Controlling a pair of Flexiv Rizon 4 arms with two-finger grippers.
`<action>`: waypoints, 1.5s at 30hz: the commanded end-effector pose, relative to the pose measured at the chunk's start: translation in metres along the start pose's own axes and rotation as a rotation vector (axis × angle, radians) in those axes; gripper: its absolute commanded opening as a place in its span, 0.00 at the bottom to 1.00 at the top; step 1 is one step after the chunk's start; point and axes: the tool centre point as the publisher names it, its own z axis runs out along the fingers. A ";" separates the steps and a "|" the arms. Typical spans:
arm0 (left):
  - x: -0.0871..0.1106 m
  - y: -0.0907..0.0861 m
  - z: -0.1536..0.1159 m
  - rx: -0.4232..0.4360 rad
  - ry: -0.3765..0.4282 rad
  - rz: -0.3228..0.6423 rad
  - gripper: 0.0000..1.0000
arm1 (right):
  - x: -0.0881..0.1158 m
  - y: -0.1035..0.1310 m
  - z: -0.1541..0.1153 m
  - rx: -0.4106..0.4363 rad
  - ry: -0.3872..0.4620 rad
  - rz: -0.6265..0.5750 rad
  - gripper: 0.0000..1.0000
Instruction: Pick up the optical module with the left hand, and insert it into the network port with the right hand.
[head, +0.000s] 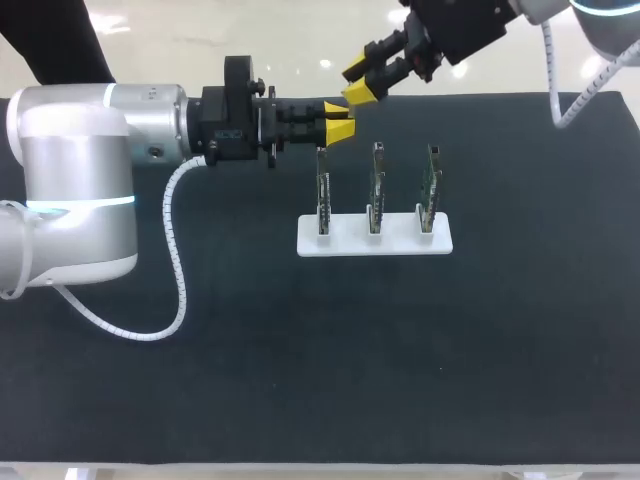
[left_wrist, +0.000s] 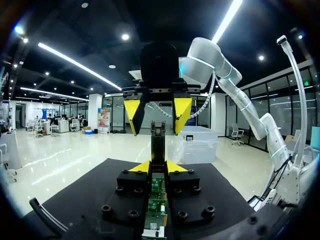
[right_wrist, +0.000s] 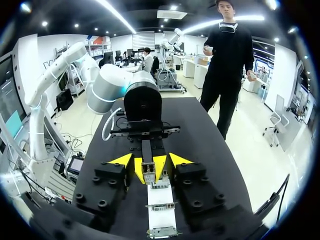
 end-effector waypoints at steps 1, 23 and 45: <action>0.000 0.001 0.000 0.002 0.001 0.000 0.00 | -0.001 0.002 0.000 0.005 0.004 0.002 0.33; 0.000 0.001 0.000 0.002 0.001 0.000 1.00 | 0.002 0.007 -0.001 0.004 0.006 -0.003 0.00; -0.006 0.011 -0.070 0.051 0.227 0.015 1.00 | 0.005 0.002 0.003 0.010 0.011 -0.016 0.00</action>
